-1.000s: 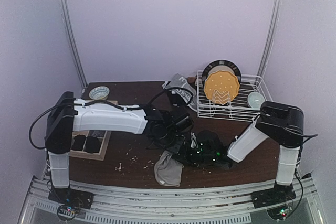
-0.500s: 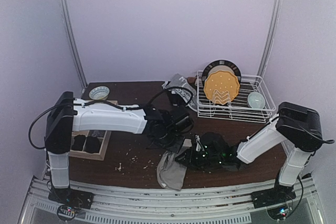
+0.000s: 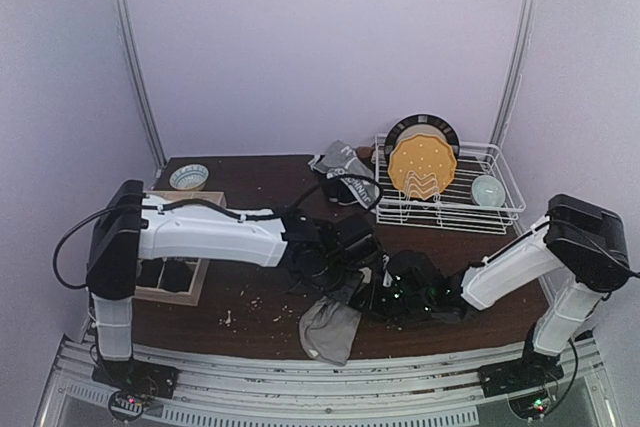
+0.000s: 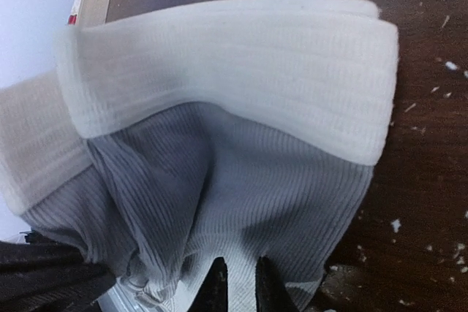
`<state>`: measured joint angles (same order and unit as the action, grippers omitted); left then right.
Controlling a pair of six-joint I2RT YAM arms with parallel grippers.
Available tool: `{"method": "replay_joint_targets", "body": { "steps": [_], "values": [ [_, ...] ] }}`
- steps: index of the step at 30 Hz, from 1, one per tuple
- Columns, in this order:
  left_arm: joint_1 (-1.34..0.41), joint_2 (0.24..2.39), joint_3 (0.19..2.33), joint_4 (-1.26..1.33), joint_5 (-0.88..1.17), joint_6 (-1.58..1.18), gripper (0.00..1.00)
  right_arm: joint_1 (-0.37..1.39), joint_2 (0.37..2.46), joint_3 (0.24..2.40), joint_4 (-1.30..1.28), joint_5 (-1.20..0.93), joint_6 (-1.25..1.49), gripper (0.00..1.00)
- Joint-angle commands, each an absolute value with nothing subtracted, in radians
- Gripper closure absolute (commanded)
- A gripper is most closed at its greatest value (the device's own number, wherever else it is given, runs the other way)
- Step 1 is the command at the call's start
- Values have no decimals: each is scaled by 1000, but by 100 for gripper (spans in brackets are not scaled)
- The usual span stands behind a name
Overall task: Roll the underwear
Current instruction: Fold the underwear at the center of the board.
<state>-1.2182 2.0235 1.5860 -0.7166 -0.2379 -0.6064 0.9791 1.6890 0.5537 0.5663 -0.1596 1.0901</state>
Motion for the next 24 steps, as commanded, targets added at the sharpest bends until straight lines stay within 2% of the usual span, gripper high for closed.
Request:
{"method": "replay_joint_targets", "body": {
  "steps": [1, 8, 16, 24],
  "values": [
    [-1234, 2060, 1635, -709, -217, -609, 100, 958, 1650, 537, 488, -107, 1052, 87],
    [-1246, 2092, 1654, -708, -211, -617, 100, 954, 1541, 498, 400, -29, 1017, 80],
    [-1274, 2144, 1701, -708, -193, -621, 100, 921, 1541, 507, 338, 2, 1001, 84],
    [-1296, 2203, 1743, -709, -175, -622, 100, 882, 1486, 474, 307, 16, 989, 84]
  ]
}}
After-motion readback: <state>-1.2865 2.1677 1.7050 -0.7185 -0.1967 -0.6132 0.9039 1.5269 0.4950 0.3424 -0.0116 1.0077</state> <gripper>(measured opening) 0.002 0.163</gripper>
